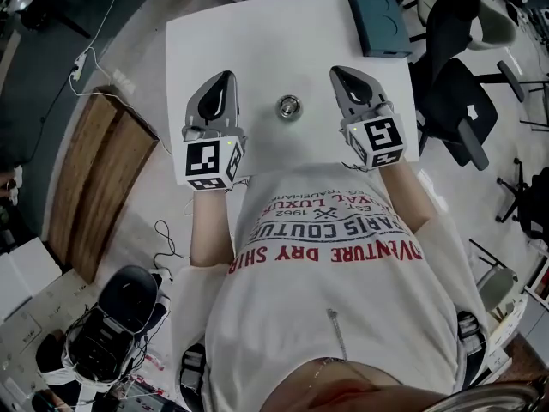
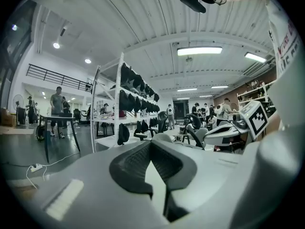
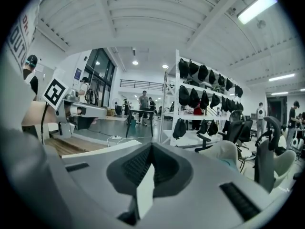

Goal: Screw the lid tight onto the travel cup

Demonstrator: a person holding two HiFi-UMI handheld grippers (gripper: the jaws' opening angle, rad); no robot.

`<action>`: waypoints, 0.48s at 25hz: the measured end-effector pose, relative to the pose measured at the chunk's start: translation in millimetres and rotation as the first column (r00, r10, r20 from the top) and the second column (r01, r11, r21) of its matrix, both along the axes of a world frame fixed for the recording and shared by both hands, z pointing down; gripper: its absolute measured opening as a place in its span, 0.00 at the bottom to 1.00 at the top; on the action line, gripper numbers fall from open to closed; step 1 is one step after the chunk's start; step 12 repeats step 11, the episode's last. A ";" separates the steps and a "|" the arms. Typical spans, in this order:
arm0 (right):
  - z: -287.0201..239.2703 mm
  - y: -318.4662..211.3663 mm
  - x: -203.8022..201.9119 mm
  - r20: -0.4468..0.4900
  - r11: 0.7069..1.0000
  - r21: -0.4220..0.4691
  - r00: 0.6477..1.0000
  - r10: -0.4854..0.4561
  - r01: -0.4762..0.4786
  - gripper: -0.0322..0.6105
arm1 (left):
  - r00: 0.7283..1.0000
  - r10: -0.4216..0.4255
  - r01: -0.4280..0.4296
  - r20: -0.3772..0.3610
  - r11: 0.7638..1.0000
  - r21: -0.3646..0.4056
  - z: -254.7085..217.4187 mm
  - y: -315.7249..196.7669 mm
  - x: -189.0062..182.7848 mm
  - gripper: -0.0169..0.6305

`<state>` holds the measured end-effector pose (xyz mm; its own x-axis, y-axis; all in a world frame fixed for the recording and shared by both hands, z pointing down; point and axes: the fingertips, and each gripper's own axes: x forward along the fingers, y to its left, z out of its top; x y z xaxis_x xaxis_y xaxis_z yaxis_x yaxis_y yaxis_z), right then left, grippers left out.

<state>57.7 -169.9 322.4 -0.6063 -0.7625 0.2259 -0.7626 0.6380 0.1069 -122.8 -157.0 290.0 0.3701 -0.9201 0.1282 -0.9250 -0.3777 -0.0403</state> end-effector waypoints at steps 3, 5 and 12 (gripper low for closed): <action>-1.8 -1.8 -2.3 -0.006 1.000 0.009 1.000 0.004 -0.004 0.06 | 1.000 -0.002 0.001 -0.014 1.000 -0.021 2.4 -2.5 -1.2 0.05; -2.6 -3.7 0.3 0.022 1.000 -0.007 1.000 0.010 -0.010 0.06 | 1.000 -0.001 0.001 -0.016 0.999 -0.033 5.5 -4.4 1.2 0.05; -13.4 -14.7 8.2 0.077 0.999 -0.023 0.996 0.043 -0.042 0.06 | 1.000 -0.011 0.010 -0.018 0.998 -0.057 4.4 -10.9 2.1 0.05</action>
